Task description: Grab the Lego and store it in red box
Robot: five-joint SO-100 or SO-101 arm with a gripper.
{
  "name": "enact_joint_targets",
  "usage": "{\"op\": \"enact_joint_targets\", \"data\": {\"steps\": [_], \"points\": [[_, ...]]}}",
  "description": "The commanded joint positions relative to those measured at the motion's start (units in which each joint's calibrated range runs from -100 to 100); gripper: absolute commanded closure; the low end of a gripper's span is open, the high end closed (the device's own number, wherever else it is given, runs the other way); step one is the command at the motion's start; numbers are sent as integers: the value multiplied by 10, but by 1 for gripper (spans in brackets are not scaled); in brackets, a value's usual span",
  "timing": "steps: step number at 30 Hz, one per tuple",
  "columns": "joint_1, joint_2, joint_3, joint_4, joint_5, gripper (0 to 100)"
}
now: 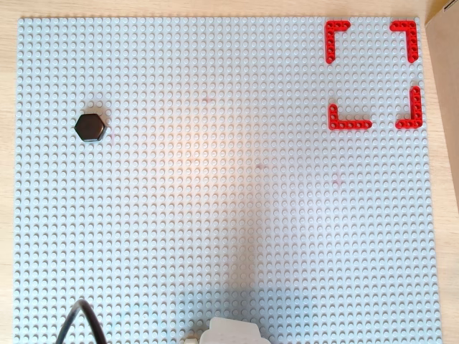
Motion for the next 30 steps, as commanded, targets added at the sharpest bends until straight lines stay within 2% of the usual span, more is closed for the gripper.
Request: {"op": "enact_joint_targets", "data": {"steps": [1, 30], "points": [[-2, -5, 0, 2, 3, 96], [-3, -4, -2, 1, 0, 96]]}}
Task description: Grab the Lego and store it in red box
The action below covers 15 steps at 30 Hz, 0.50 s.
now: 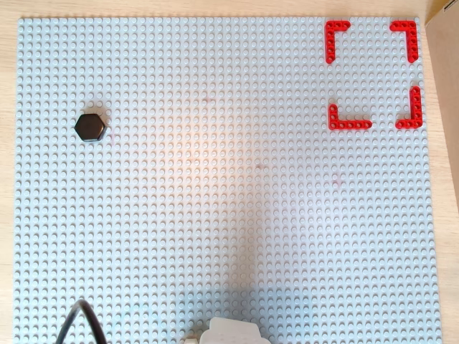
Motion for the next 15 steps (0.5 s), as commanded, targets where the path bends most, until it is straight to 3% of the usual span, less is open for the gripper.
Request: {"op": "enact_joint_targets", "data": {"steps": [1, 6, 15], "points": [[-3, -3, -2, 0, -1, 96], [-12, 5, -2, 0, 0, 96], [-115, 117, -6, 1, -1, 96]]}}
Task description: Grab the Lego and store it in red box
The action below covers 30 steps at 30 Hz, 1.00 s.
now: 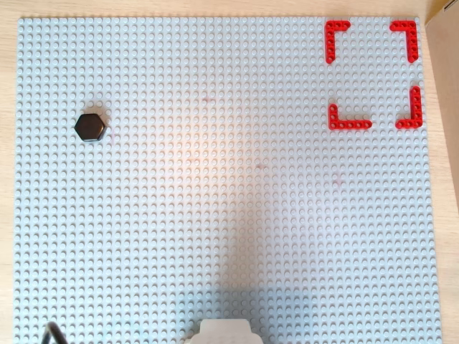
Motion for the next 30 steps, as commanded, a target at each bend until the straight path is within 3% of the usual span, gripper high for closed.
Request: {"op": "enact_joint_targets", "data": {"steps": [1, 22, 30], "points": [[-22, 56, -6, 1, -1, 96], [-126, 285, -77, 0, -9, 96], [-135, 452, -76, -30, 7, 94]]}}
